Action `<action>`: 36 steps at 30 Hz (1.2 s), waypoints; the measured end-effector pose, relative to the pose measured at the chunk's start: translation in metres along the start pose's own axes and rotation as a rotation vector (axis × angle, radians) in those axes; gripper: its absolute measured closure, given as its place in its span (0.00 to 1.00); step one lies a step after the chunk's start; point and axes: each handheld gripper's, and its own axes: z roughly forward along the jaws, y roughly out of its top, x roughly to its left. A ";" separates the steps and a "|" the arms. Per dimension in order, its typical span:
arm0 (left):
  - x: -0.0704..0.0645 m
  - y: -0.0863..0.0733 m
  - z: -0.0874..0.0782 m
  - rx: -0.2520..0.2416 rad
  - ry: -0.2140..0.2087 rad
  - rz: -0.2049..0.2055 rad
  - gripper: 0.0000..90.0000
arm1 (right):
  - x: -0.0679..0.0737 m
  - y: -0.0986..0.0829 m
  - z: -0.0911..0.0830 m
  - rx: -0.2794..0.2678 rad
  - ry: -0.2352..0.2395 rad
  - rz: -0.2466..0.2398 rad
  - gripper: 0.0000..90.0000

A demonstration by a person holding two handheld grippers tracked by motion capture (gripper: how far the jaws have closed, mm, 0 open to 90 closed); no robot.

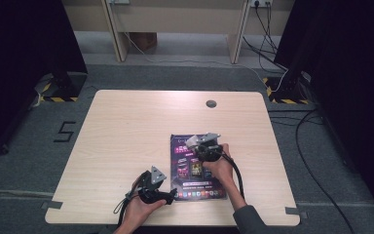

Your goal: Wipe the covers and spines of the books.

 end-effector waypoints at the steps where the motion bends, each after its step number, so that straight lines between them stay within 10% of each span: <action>1: 0.000 0.000 0.000 -0.002 -0.002 -0.004 0.15 | 0.006 0.000 0.000 -0.003 0.020 -0.024 0.83; 9: 0.000 0.000 0.000 0.003 0.000 0.013 0.15 | 0.042 0.008 0.003 -0.009 0.100 -0.110 0.83; 25: 0.000 0.000 0.000 -0.003 -0.004 0.010 0.15 | -0.038 0.017 0.020 -0.005 -0.116 0.159 0.83; 30: 0.001 0.000 0.000 -0.003 -0.004 0.006 0.14 | -0.026 0.026 0.025 0.029 -0.167 0.094 0.84; 36: 0.000 -0.001 0.000 -0.006 -0.002 0.007 0.14 | -0.001 0.038 0.033 0.028 -0.092 0.022 0.84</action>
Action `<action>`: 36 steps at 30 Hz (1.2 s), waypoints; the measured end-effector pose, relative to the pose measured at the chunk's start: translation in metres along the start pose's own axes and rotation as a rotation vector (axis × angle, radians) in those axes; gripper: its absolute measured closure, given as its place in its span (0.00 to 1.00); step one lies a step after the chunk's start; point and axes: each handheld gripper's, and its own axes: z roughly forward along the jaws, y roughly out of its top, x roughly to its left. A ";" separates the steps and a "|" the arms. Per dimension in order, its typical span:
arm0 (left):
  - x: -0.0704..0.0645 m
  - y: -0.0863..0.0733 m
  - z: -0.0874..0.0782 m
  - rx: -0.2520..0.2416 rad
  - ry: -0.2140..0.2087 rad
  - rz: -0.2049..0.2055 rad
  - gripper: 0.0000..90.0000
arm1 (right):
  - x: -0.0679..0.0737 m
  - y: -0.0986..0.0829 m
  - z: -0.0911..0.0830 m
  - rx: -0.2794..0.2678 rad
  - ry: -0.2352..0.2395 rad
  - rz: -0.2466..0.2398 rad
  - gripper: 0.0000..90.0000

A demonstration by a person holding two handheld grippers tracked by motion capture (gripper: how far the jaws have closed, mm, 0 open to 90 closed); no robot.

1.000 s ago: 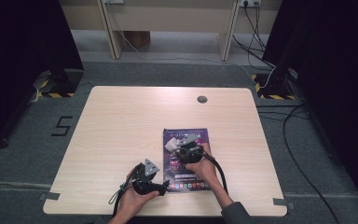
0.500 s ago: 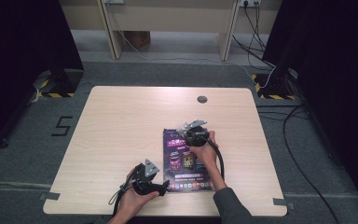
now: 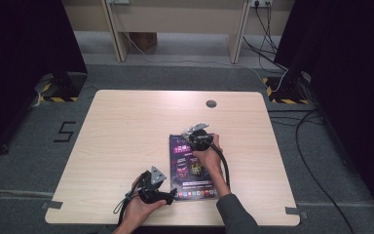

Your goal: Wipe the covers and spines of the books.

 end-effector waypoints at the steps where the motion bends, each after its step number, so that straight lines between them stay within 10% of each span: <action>1: 0.000 0.000 0.000 0.000 0.000 0.001 0.14 | 0.006 0.001 0.000 -0.004 0.017 -0.014 0.84; 18: -0.002 -0.001 0.000 -0.008 0.010 -0.001 0.14 | 0.062 -0.034 -0.037 -0.045 0.217 -0.204 0.84; 36: -0.001 -0.002 0.000 -0.011 0.002 -0.006 0.15 | -0.022 -0.087 -0.071 -0.026 0.081 -0.015 0.83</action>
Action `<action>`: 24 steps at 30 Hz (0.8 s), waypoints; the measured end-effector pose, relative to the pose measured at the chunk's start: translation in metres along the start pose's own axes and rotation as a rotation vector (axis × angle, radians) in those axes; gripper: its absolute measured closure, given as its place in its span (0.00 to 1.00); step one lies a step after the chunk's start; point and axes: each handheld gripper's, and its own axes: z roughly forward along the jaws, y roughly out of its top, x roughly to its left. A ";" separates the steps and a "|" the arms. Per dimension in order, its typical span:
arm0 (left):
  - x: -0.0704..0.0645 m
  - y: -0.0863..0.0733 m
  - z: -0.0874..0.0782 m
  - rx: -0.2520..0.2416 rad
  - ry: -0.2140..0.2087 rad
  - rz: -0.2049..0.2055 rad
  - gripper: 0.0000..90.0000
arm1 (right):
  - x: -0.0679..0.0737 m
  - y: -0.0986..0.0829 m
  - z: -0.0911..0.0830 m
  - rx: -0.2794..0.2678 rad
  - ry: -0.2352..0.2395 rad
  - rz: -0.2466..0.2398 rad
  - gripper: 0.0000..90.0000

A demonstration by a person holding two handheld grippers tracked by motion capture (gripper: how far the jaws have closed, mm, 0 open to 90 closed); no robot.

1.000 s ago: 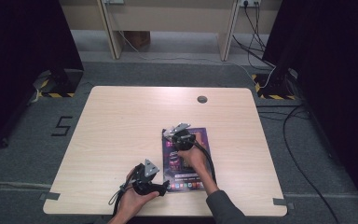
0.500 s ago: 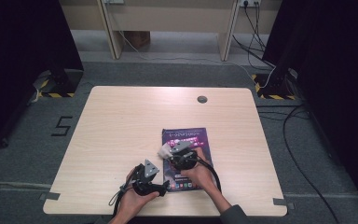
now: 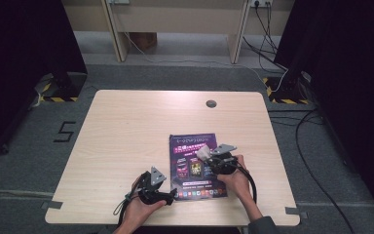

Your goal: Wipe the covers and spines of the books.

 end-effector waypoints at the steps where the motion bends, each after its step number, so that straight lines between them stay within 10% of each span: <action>1: 0.000 0.000 0.000 -0.002 -0.001 -0.003 0.15 | -0.002 -0.002 -0.002 0.002 -0.004 0.006 0.83; 13: 0.012 0.001 -0.009 -0.001 -0.049 -0.047 0.17 | -0.003 -0.001 -0.003 0.013 -0.033 -0.006 0.83; 24: 0.034 -0.005 -0.032 -0.033 -0.032 -0.107 0.17 | 0.041 0.005 0.000 -0.001 0.051 -0.093 0.83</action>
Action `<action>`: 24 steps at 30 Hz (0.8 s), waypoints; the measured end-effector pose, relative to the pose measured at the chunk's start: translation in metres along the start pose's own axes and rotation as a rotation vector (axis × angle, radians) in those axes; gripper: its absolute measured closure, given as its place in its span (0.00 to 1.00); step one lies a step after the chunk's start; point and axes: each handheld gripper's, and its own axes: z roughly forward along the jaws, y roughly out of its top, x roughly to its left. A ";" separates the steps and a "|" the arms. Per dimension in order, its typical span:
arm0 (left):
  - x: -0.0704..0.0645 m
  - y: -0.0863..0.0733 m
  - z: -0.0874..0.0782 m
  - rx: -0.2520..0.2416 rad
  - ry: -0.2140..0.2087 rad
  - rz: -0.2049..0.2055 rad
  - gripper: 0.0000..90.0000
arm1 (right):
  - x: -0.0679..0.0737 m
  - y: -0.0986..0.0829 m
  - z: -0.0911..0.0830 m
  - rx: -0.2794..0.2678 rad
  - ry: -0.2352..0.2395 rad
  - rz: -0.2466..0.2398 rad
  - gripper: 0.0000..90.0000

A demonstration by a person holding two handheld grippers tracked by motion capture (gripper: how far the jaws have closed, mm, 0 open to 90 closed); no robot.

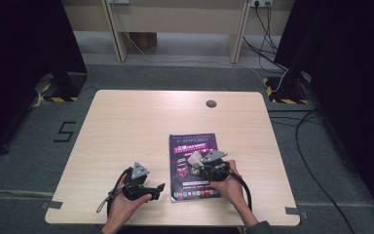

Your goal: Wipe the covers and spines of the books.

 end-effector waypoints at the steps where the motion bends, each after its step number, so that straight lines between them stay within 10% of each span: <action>1: -0.001 -0.001 -0.001 0.000 -0.004 0.006 0.17 | 0.005 0.000 0.000 0.001 0.011 -0.007 0.83; 24: 0.013 0.001 -0.009 -0.041 0.025 -0.033 0.17 | 0.101 0.003 -0.008 -0.035 0.230 -0.182 0.83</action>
